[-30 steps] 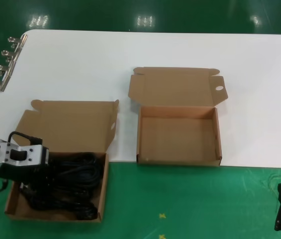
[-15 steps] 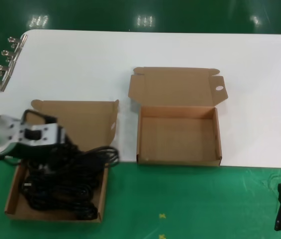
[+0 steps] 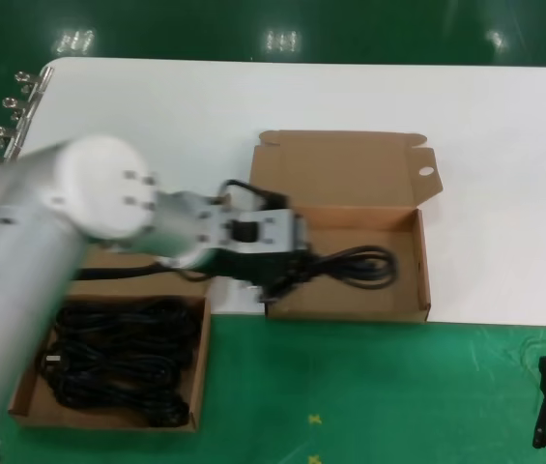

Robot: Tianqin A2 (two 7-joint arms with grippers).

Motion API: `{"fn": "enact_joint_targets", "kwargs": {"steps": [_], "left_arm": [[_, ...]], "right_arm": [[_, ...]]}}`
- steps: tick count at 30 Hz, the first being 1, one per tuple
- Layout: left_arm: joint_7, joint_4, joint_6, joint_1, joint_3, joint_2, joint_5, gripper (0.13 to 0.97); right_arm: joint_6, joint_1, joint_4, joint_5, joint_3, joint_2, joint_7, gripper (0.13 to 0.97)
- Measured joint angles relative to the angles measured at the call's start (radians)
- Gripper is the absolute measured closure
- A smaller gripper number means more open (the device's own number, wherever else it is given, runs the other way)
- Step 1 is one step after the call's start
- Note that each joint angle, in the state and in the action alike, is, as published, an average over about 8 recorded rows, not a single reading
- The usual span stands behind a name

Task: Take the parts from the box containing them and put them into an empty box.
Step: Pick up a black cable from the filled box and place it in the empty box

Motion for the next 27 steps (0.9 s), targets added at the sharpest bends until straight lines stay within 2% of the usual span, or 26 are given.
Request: {"fn": "enact_joint_targets", "kwargs": {"steps": [6, 9, 12, 18, 27], "left_arm": [[0.032, 0.121, -0.100, -0.024, 0.026, 0.127, 0.037, 0.889], [0.071, 0.194, -0.137, -0.037, 0.034, 0.171, 0.044, 0.889], [0.110, 0.256, -0.166, -0.050, 0.043, 0.202, 0.039, 0.889], [0.166, 0.352, -0.212, -0.080, 0.085, 0.235, -0.001, 0.889], [0.196, 0.437, -0.273, -0.118, 0.198, 0.246, -0.100, 0.890]], "right_arm": [[0.000, 0.000, 0.000, 0.000, 0.000, 0.000, 0.000, 0.949], [0.000, 0.000, 0.000, 0.000, 0.000, 0.000, 0.000, 0.949], [0.000, 0.000, 0.000, 0.000, 0.000, 0.000, 0.000, 0.949], [0.000, 0.000, 0.000, 0.000, 0.000, 0.000, 0.000, 0.949], [0.000, 0.000, 0.000, 0.000, 0.000, 0.000, 0.000, 0.949]]}}
